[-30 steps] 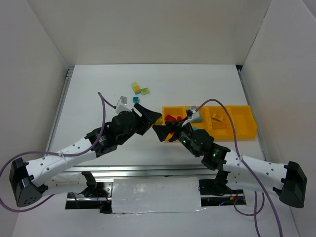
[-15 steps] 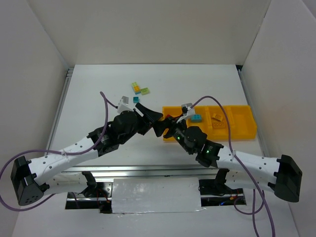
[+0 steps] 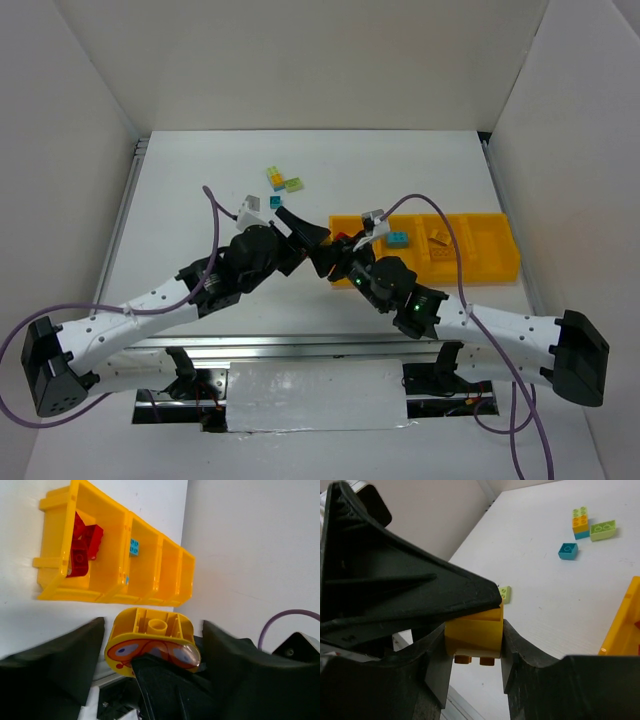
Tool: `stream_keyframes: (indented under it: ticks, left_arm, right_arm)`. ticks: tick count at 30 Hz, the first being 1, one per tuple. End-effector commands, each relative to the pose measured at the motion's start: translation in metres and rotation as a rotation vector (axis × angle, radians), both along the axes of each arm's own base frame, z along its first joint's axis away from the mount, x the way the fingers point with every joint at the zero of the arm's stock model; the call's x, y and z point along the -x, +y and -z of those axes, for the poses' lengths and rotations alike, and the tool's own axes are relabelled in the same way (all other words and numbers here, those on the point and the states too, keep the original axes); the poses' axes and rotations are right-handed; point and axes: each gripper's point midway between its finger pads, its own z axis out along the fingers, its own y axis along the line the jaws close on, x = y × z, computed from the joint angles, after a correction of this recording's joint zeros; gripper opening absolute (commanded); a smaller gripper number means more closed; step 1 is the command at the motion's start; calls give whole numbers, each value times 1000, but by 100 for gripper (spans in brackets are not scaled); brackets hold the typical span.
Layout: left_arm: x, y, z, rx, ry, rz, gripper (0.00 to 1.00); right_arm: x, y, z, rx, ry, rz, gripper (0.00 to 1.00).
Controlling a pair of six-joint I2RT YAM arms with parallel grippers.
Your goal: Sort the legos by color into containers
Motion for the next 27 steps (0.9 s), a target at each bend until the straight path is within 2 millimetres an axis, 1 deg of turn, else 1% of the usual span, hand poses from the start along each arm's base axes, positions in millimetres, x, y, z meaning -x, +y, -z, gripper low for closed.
stream_keyframes:
  ticks: [1,2,3,4,5,6,7,8,9,11,12,13,14,15,16,17,18,19,20,21,22,23,24,25,26,27]
  left_arm:
    - [5,1,-26,36,-74,29,98]
    - [4,3,-26,5,-93,27,99]
    - [3,6,-32,-17,-104,25,100]
    - [2,8,-34,-61,-123,31,99]
    - [-2,13,-47,-74,-148,4,100]
    - [-1,23,-38,-140,-123,-13,100]
    - [-3,30,-46,-165,-131,-40,100]
    - [-9,45,-44,-207,-131,-96,100]
    - [-7,59,-42,-256,-128,-111,99]
    - [-12,84,-44,-321,-149,-175,100]
    - [-8,97,-47,-342,-159,-187,99]
    - [-9,109,-48,-416,-196,-178,99]
    - [-7,117,-55,-439,-224,-173,100]
    - [-5,124,-55,-495,-237,-166,99]
    - [0,135,-52,-556,-223,-160,99]
    - [2,142,-52,-595,-226,-155,100]
    - [8,155,-49,-665,-218,-152,100]
    - [11,161,-48,-694,-214,-153,100]
    - [15,169,-49,-714,-218,-156,100]
    - [16,175,-47,-753,-221,-157,100]
    - [19,181,-41,-781,-209,-151,100]
    - [22,184,-40,-785,-216,-149,100]
    - [24,186,-33,-813,-213,-131,99]
    - [25,186,-31,-816,-219,-122,100]
    - [27,187,-29,-819,-225,-111,99]
    - [27,187,-20,-850,-224,-88,100]
  right_arm:
    - [7,-5,-32,-91,-102,-52,0]
    - [7,-9,-31,-85,-105,-59,0]
    - [10,-9,-25,-69,-100,-88,0]
    - [2,-20,-20,-63,-80,-67,0]
    - [-1,-26,-16,-56,-65,-63,0]
    - [-4,-32,-7,-62,-27,-57,0]
    - [-17,-53,0,-49,6,13,0]
    - [-22,-64,9,-51,38,39,0]
    - [-32,-90,16,-36,75,119,0]
    - [-42,-118,24,-15,129,222,0]
    - [-45,-138,30,24,178,297,0]
    - [-53,-162,33,40,203,389,0]
    - [-58,-177,23,43,211,448,0]
    - [-59,-194,41,106,287,514,0]
    - [-67,-221,44,119,322,606,0]
    - [-73,-234,34,120,335,649,0]
    - [-78,-257,54,162,429,709,0]
    - [-82,-267,59,177,460,731,0]
    - [-88,-275,55,183,474,751,0]
    - [-94,-283,72,211,539,772,0]
    - [-98,-291,75,216,561,794,0]
    - [-103,-301,74,208,569,827,0]
    - [-110,-305,83,220,598,838,0]
    - [-113,-310,86,230,609,861,0]
    - [-119,-316,81,229,606,887,0]
    - [-122,-319,94,257,655,897,0]
